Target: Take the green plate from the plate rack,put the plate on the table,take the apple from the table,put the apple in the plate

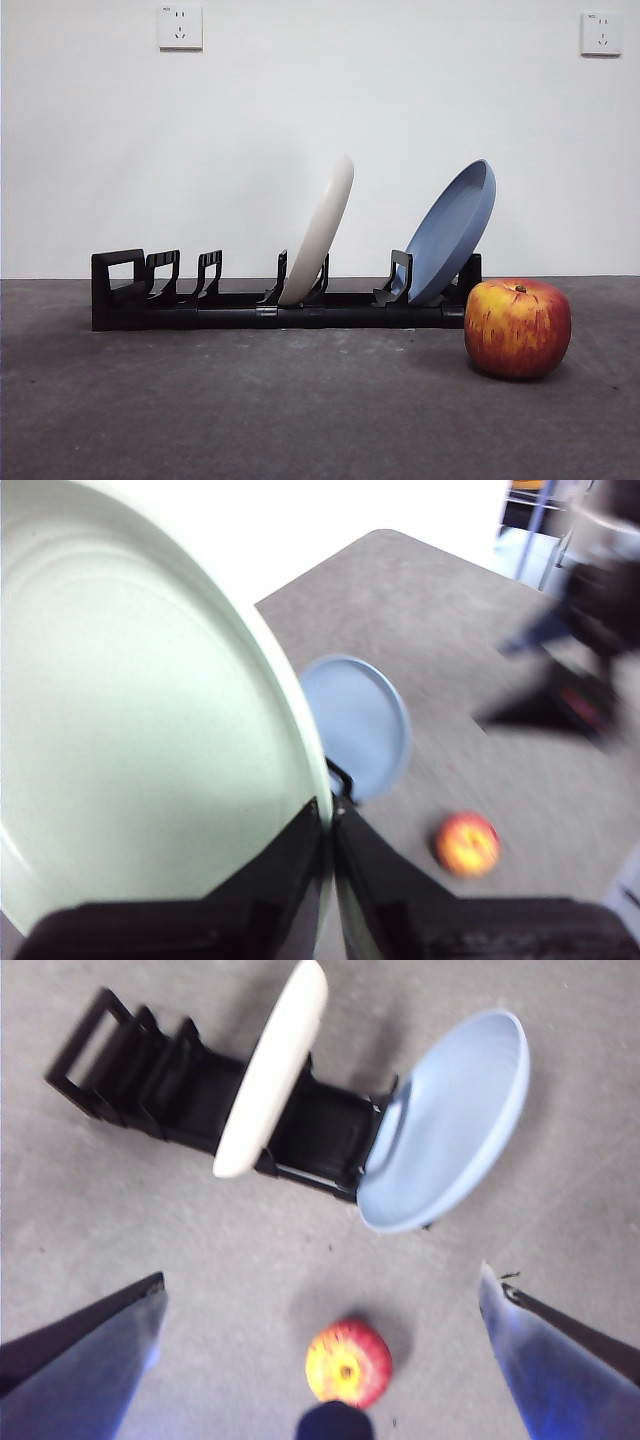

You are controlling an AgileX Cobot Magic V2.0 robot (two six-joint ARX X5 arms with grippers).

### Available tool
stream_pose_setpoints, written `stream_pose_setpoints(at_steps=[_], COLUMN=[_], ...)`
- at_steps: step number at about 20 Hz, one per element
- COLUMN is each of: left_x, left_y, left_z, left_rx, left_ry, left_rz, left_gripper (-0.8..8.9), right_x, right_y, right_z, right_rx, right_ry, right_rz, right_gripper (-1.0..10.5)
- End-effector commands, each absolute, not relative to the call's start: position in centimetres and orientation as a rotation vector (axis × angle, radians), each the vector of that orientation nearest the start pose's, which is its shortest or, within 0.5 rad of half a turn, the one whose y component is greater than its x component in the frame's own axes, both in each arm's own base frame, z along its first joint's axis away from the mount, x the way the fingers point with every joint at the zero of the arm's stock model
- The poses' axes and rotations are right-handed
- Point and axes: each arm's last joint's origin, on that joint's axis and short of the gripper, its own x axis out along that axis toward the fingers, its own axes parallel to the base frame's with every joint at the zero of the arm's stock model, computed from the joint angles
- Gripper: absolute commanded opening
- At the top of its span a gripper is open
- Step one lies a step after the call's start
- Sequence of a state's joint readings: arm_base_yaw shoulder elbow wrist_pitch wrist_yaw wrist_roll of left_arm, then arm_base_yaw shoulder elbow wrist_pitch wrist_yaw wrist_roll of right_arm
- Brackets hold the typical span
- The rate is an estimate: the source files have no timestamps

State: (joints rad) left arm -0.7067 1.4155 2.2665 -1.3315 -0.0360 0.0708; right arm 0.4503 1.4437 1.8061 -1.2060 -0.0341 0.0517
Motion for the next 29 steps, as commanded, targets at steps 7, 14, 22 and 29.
stream_pose_setpoints(at_steps=[7, 14, 22, 29], left_x=[8.1, 12.1, 16.6, 17.2], left_y=[-8.8, -15.7, -22.4, -23.6], left_z=[39.8, 27.2, 20.1, 16.3], left_rx=[0.241, 0.27, 0.413, 0.465], left_ry=[0.834, 0.911, 0.981, 1.11], left_rz=[-0.519, -0.508, -0.533, -0.554], left_gripper=[-0.09, -0.09, -0.09, -0.09], right_x=[23.1, 23.0, 23.0, 23.0], right_y=[11.3, 11.2, 11.2, 11.2], right_z=[43.4, 43.2, 43.2, 43.2], right_rx=[-0.14, -0.134, -0.125, -0.125], right_ry=[0.88, 0.901, 0.907, 0.907], right_rz=[0.43, 0.424, 0.418, 0.419], right_gripper=[6.3, 6.3, 6.3, 6.3])
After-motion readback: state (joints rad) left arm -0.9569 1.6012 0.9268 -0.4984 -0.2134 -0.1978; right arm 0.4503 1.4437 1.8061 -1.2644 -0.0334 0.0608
